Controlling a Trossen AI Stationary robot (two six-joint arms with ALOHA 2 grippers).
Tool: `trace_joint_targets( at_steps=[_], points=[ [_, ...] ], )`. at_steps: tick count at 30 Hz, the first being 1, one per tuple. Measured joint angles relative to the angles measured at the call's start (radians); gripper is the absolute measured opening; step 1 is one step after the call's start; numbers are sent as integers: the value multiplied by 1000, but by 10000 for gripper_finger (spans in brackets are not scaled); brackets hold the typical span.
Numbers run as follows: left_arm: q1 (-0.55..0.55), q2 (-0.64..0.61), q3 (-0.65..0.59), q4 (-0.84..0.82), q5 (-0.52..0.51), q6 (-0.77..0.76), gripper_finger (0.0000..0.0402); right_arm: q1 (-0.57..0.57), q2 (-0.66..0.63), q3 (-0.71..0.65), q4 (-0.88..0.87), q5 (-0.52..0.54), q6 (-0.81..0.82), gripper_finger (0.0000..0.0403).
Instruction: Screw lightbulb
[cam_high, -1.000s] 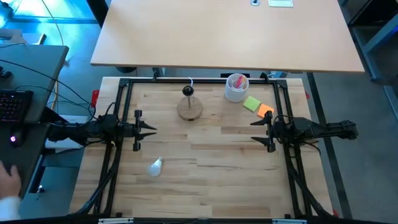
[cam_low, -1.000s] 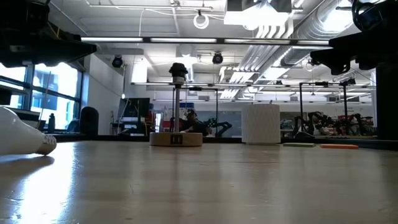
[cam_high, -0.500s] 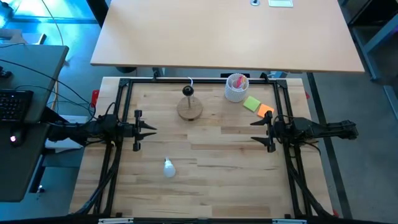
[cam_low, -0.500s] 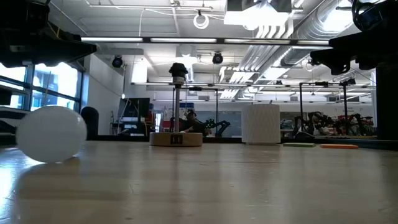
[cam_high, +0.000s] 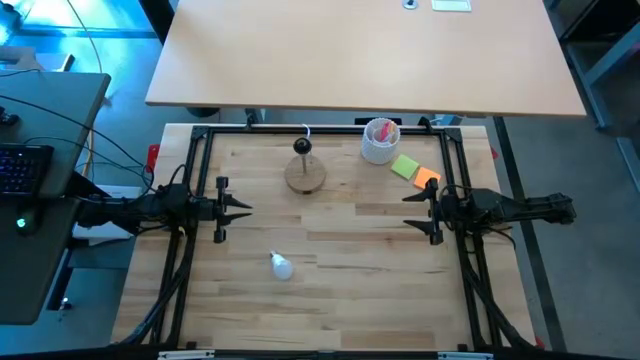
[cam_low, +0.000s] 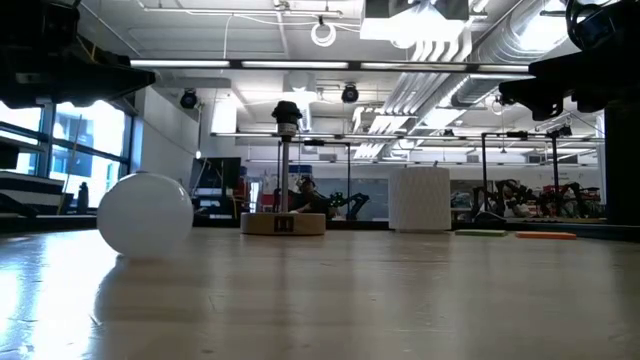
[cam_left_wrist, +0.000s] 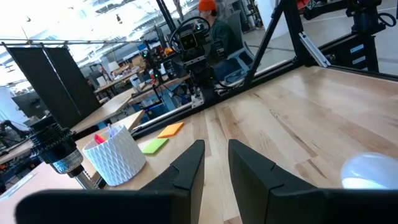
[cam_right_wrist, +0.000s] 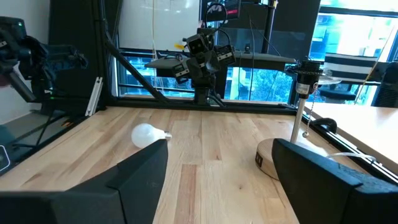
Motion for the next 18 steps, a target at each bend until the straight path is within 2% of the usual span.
trace_joint_targets(
  at_steps=[13,16,18],
  points=[
    [0,0,0,35,1,0,69,0,0,0,0,0,0,286],
    [0,0,0,98,5,-105,69,0,0,0,0,0,0,286],
    [0,6,0,196,8,-192,69,0,0,0,0,0,0,286]
  ],
)
